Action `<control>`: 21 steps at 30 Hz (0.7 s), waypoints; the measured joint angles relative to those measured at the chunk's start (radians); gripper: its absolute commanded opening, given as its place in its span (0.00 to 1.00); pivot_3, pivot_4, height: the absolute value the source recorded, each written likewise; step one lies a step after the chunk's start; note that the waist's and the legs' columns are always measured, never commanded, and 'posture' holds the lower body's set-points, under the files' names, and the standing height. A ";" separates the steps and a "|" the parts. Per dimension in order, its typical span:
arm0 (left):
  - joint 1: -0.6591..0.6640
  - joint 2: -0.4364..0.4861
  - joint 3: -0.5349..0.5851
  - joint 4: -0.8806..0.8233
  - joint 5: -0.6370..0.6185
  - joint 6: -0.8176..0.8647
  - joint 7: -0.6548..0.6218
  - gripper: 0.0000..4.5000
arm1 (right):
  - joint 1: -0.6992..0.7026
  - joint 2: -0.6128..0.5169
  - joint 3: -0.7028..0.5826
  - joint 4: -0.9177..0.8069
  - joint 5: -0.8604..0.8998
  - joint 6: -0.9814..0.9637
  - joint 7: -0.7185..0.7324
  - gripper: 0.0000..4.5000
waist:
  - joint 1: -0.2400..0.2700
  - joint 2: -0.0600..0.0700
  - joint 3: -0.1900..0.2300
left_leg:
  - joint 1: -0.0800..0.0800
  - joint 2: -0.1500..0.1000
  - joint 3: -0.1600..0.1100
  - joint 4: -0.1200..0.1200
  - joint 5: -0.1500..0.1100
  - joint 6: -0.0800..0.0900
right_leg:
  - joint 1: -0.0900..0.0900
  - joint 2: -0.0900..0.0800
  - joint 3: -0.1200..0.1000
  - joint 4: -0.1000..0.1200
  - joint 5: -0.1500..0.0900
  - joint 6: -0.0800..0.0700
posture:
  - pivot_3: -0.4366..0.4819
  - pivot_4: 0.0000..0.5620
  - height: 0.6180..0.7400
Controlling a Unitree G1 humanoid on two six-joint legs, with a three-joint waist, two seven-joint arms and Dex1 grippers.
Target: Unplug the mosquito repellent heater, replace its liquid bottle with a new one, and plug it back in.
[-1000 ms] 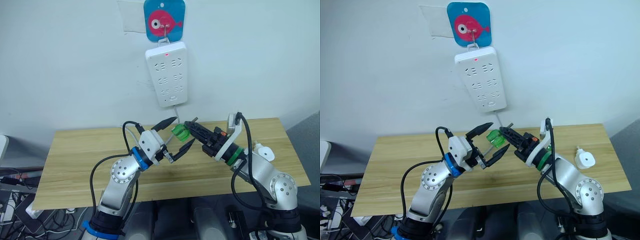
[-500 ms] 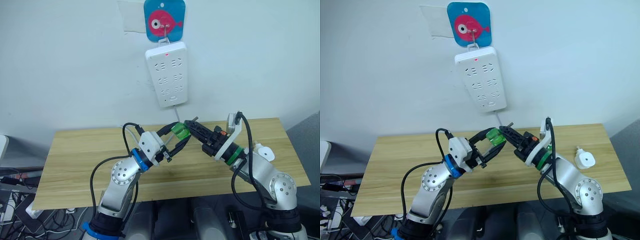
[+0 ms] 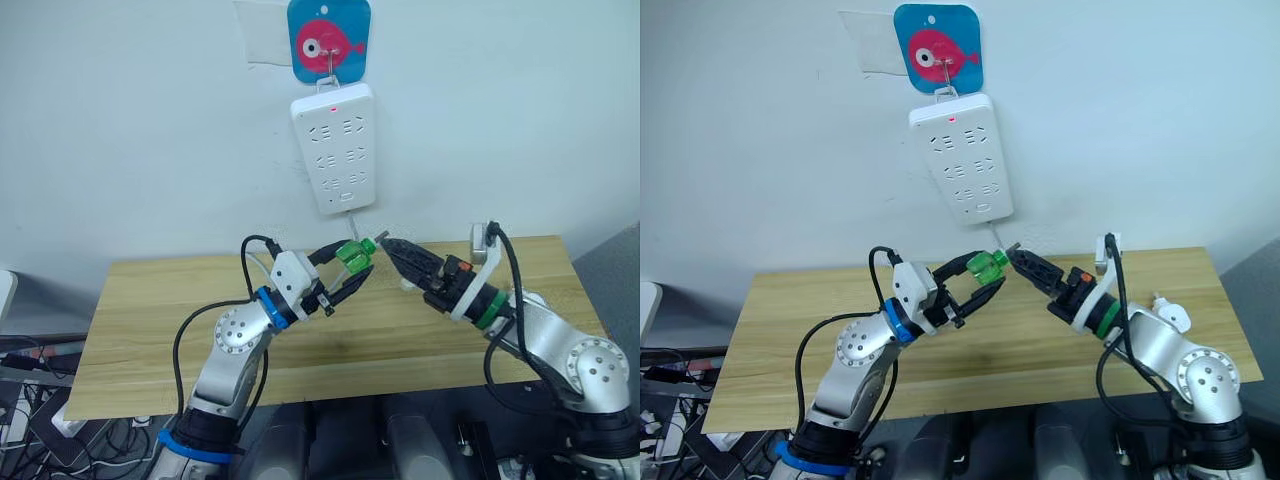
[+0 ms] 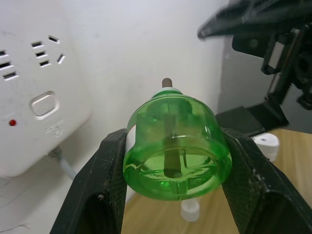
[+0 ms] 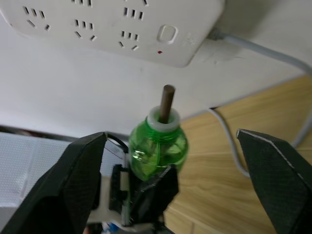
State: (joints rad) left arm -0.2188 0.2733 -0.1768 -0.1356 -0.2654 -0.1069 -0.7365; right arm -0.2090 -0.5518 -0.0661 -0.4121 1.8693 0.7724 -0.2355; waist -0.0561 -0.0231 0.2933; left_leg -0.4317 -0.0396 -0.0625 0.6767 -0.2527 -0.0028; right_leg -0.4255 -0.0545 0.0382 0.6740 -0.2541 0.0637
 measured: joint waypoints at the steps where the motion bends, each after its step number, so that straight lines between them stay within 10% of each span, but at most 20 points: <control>1: -0.005 0.010 0.002 0.001 -0.011 0.004 -0.019 0.50 | 0.003 -0.022 -0.007 0.008 0.001 0.009 0.010 1.00 | 0.000 0.000 0.000 | 0.000 0.000 0.000 0.000 0.000 0.000 | 0.000 0.000 0.000 0.000 0.000 0.000 | 0.36 0.53 1.00; 9: -0.020 0.091 0.018 0.007 -0.082 0.018 -0.163 0.50 | 0.006 -0.284 -0.042 0.037 -0.118 0.158 0.164 1.00 | 0.000 0.000 0.001 | 0.000 0.000 0.000 0.000 -0.001 0.001 | 0.000 0.000 0.000 -0.001 0.000 0.000 | 0.35 0.59 1.00; 21: 0.036 0.120 0.017 -0.067 -0.120 0.062 -0.218 0.50 | -0.047 -0.777 0.054 0.350 -0.874 0.201 0.740 1.00 | -0.004 0.003 0.023 | 0.000 0.003 0.003 0.001 -0.003 0.005 | 0.001 -0.001 0.002 -0.004 -0.001 0.001 | 0.35 0.70 1.00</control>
State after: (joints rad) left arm -0.1825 0.3928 -0.1597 -0.2029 -0.3850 -0.0445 -0.9549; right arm -0.2564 -1.3285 -0.0119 -0.0621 0.9950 0.9733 0.5044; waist -0.0601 -0.0199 0.3167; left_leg -0.4313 -0.0362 -0.0594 0.6778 -0.2554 0.0017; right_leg -0.4241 -0.0551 0.0397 0.6704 -0.2548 0.0646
